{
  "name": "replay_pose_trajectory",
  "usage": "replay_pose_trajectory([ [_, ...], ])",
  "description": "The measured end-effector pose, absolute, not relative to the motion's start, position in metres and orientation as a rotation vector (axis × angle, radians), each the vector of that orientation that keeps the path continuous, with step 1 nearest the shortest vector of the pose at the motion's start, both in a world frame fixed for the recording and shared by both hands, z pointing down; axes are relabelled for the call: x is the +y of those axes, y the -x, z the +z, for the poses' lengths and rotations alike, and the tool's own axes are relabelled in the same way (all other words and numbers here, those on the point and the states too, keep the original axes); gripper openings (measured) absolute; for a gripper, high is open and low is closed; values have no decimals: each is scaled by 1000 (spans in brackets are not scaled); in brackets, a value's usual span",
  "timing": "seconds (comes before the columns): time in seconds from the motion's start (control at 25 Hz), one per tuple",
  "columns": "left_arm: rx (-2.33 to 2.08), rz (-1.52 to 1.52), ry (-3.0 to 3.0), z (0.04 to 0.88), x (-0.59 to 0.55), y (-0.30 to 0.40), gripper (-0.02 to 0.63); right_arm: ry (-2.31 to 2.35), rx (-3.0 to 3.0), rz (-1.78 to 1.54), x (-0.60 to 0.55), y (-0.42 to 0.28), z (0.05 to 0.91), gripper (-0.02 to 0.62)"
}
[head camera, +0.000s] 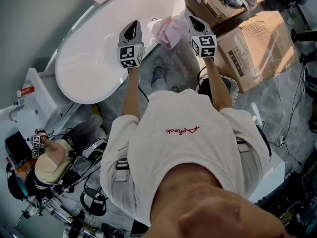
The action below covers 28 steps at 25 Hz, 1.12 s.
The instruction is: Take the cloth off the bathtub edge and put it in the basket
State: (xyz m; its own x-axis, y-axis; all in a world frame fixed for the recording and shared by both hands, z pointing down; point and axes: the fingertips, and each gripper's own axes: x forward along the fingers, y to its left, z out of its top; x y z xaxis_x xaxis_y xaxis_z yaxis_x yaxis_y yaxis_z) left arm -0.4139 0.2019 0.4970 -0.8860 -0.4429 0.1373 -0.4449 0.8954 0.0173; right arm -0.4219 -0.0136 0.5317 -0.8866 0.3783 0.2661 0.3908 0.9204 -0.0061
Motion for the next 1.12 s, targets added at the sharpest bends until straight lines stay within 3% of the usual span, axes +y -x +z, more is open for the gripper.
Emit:
replay_pose_trajectory([
  [0.52,-2881,-52,-757,505,235,527,0,481,-2793,-106,19,525,528,6],
  [1.12,-2679,-95,-808,599,228,570,0,420,-2624,-72,21,569,624,6],
])
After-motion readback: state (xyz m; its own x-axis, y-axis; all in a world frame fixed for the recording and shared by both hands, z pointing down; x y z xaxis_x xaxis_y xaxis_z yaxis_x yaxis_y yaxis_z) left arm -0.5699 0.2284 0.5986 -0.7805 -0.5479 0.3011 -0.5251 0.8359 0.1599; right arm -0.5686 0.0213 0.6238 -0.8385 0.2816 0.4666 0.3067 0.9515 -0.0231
